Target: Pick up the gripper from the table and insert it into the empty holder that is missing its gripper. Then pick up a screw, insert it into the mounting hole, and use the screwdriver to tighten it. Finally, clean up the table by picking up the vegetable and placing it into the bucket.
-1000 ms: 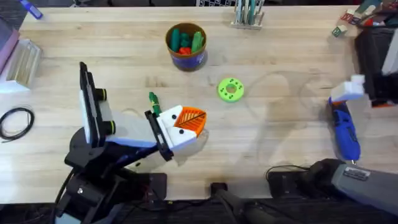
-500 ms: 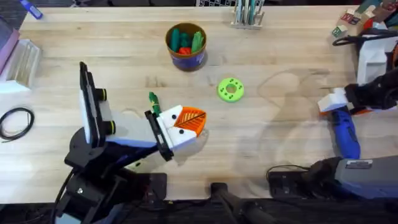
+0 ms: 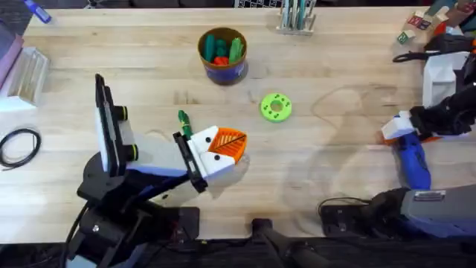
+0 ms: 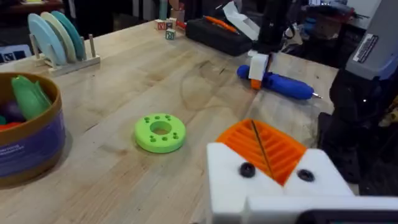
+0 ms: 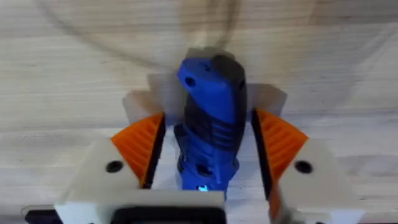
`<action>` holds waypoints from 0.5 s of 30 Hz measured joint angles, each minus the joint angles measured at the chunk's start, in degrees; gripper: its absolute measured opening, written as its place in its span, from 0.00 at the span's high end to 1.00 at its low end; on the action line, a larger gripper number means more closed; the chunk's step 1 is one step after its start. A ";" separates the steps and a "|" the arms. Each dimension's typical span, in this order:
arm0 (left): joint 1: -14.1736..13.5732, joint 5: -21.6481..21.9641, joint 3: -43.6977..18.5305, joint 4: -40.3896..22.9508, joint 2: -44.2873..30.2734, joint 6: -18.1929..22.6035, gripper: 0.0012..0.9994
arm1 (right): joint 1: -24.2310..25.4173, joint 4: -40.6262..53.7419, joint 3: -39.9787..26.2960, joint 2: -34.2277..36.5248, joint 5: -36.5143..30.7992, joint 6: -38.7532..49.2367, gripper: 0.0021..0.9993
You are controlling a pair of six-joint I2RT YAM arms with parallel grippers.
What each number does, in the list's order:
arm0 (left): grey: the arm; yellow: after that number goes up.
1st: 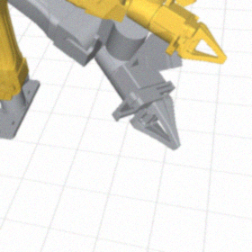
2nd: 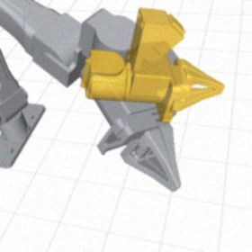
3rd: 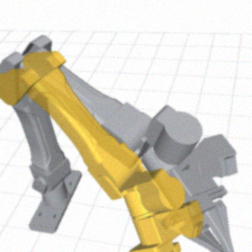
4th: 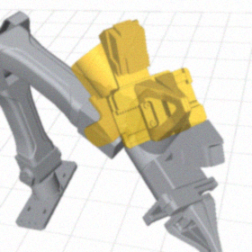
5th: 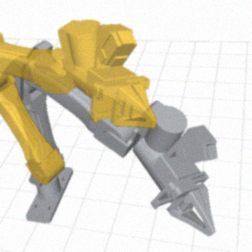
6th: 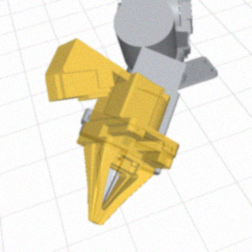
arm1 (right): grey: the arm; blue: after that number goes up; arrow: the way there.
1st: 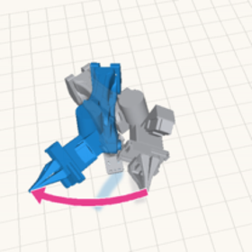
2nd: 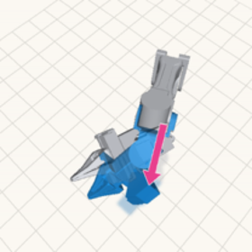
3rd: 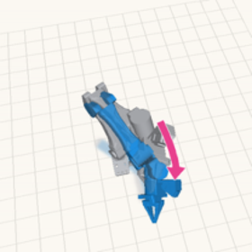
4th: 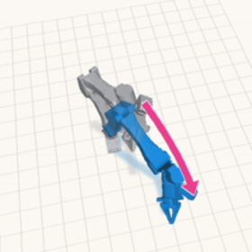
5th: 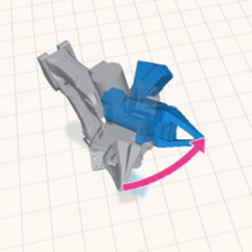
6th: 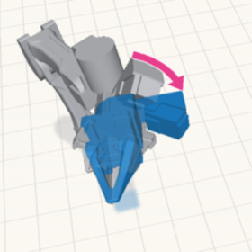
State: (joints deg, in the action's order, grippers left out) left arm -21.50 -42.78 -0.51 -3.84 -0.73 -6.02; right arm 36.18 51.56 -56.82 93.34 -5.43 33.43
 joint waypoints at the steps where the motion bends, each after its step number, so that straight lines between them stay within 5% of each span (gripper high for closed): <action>1: 0.00 0.00 0.00 0.00 0.00 0.00 1.00 | 0.00 -0.16 0.00 0.00 0.15 0.00 0.19; 10: 0.00 0.00 0.00 0.00 0.00 0.00 1.00 | 0.22 -1.20 0.29 -0.02 0.64 0.13 0.90; 15: 0.00 0.00 0.00 0.00 0.00 0.00 1.00 | 0.22 -1.41 1.29 -2.81 1.77 0.00 0.98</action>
State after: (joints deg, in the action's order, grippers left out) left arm -21.50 -42.78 -0.51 -3.84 -0.73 -6.02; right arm 36.40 50.15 -55.53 90.53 -3.66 33.43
